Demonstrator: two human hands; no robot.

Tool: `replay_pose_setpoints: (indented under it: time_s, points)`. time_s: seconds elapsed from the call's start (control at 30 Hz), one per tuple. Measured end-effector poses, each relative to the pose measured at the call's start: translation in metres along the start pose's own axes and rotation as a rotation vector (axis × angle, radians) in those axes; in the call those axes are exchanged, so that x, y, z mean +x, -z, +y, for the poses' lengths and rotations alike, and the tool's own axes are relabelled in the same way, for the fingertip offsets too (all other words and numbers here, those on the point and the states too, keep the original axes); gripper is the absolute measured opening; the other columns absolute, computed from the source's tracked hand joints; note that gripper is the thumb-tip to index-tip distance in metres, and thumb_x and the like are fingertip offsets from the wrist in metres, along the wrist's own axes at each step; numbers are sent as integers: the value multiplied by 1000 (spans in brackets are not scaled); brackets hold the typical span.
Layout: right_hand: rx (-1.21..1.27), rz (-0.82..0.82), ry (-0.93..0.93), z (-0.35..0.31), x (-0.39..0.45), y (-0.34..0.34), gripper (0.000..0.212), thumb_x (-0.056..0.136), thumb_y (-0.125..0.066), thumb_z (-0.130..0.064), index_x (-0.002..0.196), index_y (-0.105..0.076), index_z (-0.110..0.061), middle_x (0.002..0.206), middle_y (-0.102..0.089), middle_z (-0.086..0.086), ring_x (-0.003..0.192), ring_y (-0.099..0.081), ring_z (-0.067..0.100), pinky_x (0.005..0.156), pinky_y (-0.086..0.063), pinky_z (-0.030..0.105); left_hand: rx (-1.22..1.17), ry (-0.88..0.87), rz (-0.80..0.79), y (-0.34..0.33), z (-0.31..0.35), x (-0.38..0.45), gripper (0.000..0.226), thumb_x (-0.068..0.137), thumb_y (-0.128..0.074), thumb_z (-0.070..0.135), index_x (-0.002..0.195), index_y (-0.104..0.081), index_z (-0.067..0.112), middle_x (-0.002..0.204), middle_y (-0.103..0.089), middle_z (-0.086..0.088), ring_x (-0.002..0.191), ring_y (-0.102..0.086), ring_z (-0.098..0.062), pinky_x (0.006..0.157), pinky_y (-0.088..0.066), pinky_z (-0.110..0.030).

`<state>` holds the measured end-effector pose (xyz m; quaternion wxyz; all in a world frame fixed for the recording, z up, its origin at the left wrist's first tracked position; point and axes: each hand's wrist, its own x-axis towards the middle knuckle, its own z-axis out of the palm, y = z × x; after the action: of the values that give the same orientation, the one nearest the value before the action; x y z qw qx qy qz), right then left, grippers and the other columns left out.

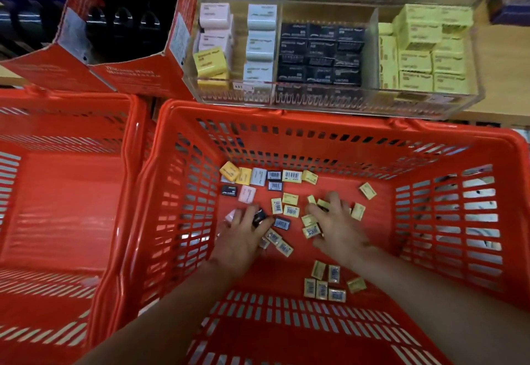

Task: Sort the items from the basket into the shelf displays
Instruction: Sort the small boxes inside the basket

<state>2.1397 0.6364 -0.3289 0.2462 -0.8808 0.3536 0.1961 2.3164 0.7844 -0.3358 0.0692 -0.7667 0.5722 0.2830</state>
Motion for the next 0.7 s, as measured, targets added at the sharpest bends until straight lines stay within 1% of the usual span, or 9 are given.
replay_pose_setpoints:
  time_s: [0.13,0.17,0.3,0.4,0.47,0.53,0.57,0.63,0.7]
  points:
    - [59,33,-41,-12,0,-2,73,78,-76,-46,138,-37,-37,145,-14,6,131,-25,28,103,-45,39,-55,26,-10,4,10,3,85,79,-73,52,147,-25,35,154,-12,-1,139,-19,-25,107,-41,-49]
    - [51,42,-54,-16,0,-3,72,79,-76,-47,139,-37,-37,147,-14,7,132,-25,28,102,-47,39,-44,43,-26,4,14,4,85,80,-73,52,147,-24,34,154,-12,-2,139,-19,-26,105,-43,-50]
    - [98,58,-40,-19,-2,-8,61,83,-76,-25,135,-46,-34,148,-17,3,135,-26,27,105,-45,38,-82,47,14,5,18,9,63,88,-66,25,143,-35,30,151,-19,-6,136,-22,-31,105,-44,-46]
    - [155,21,-39,-12,-7,-7,57,78,-77,-16,127,-53,-34,145,-18,-2,133,-24,24,108,-41,36,-181,49,23,6,18,9,56,84,-70,27,135,-45,27,145,-25,-5,133,-23,-30,106,-43,-44]
    - [265,16,-58,-6,-9,-5,52,74,-79,-14,118,-58,-33,140,-24,-4,130,-27,22,108,-38,33,-252,60,37,6,16,8,49,81,-73,29,124,-51,26,138,-29,-3,129,-26,-27,104,-44,-42]
    - [426,46,-84,-2,-10,1,49,68,-82,-11,108,-62,-32,133,-32,-5,127,-35,20,104,-36,28,-442,106,100,9,15,8,33,79,-75,22,103,-53,25,127,-35,1,119,-35,-20,98,-47,-35]
    - [507,73,-104,-1,-10,4,49,65,-82,-8,103,-63,-32,128,-35,-5,124,-39,19,101,-36,25,-586,154,123,14,16,9,31,78,-75,14,94,-51,25,120,-40,2,111,-43,-17,93,-49,-28]
    - [645,115,-157,1,-11,11,48,62,-82,-6,97,-64,-34,121,-41,-4,116,-46,16,93,-37,18,-882,270,132,24,20,11,33,78,-70,-2,84,-49,22,101,-50,2,88,-53,-14,73,-48,-14]
    - [753,119,-213,-2,-14,21,46,64,-82,-6,94,-64,-36,118,-48,-3,110,-52,16,84,-42,13,-1218,425,57,39,27,13,26,85,-62,-5,83,-52,20,85,-56,0,73,-54,-16,61,-46,-22]
